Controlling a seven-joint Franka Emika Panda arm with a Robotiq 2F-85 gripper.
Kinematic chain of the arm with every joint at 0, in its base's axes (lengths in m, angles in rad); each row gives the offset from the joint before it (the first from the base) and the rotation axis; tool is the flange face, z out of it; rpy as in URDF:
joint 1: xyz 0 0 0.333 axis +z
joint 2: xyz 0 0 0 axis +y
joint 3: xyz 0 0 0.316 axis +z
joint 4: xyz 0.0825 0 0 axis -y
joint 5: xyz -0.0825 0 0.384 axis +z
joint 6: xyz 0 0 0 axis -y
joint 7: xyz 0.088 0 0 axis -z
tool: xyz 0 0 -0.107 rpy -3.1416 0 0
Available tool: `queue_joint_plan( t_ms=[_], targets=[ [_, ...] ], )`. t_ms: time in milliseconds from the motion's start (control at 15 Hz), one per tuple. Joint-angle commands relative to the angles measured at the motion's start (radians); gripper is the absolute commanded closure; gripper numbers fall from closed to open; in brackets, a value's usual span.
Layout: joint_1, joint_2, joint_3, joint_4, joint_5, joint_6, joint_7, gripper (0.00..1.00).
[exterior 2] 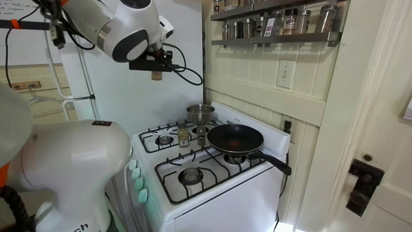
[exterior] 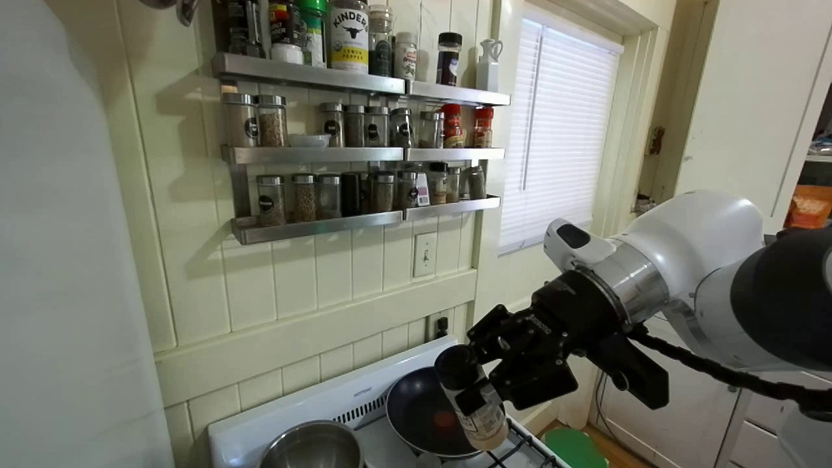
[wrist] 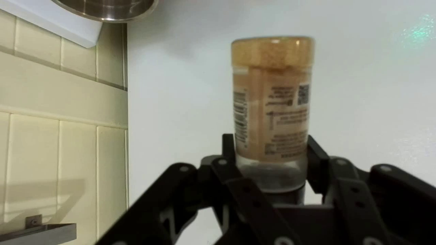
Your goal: Move one spice bottle from the middle shelf to the stove
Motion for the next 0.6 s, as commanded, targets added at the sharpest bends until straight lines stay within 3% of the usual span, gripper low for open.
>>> queue_joint_plan(
  t_ms=[0, 67, 133, 533],
  targets=[
    [0.0, 0.0, -0.002, 0.0, 0.002, 0.0, -0.001, 0.5],
    [0.0, 0.0, -0.002, 0.001, 0.004, 0.0, -0.002, 0.5],
    [0.0, 0.0, -0.003, 0.001, 0.004, 0.0, -0.002, 0.75],
    [0.26, 0.025, -0.17, 0.002, 0.18, 0.0, -0.242, 0.75]
  ],
)
